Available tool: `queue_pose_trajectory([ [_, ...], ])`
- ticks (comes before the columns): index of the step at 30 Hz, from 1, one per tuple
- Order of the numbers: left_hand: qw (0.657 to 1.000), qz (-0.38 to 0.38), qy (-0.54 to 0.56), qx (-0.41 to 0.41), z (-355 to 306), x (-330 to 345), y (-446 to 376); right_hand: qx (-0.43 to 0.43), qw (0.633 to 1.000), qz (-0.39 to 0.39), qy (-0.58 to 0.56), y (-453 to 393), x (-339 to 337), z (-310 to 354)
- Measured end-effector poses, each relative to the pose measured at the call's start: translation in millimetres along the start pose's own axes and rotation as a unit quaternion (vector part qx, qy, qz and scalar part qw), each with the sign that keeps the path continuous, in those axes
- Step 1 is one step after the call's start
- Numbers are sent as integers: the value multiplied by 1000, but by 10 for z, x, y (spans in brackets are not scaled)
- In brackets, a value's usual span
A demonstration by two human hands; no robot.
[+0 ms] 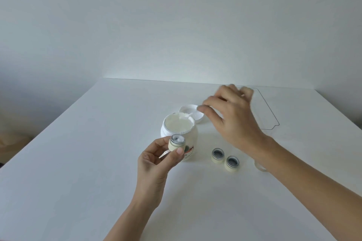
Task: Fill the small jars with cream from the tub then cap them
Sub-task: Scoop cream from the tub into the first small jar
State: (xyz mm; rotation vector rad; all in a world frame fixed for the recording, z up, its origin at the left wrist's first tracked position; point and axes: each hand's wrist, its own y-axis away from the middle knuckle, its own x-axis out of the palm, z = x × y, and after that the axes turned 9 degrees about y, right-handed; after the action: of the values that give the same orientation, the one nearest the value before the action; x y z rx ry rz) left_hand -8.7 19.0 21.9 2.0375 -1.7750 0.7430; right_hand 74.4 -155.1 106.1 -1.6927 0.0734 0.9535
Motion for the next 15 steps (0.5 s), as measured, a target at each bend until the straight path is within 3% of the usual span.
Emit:
queue_pose_trajectory([
  [3, 1000, -2, -11, 0, 4, -2, 0, -79, 991, 90, 61, -230, 119, 53],
  [8, 1000, -3, -25, 0, 1, -3, -2, -191, 943, 235, 136, -461, 299, 123],
  [11, 1000, -2, -22, -1, 4, -10, 1, -167, 929, 307, 117, -506, 367, 135],
  [15, 1000, -11, 2, -4, 2, -15, -1, -62, 927, 370, -2, -490, 399, 89],
])
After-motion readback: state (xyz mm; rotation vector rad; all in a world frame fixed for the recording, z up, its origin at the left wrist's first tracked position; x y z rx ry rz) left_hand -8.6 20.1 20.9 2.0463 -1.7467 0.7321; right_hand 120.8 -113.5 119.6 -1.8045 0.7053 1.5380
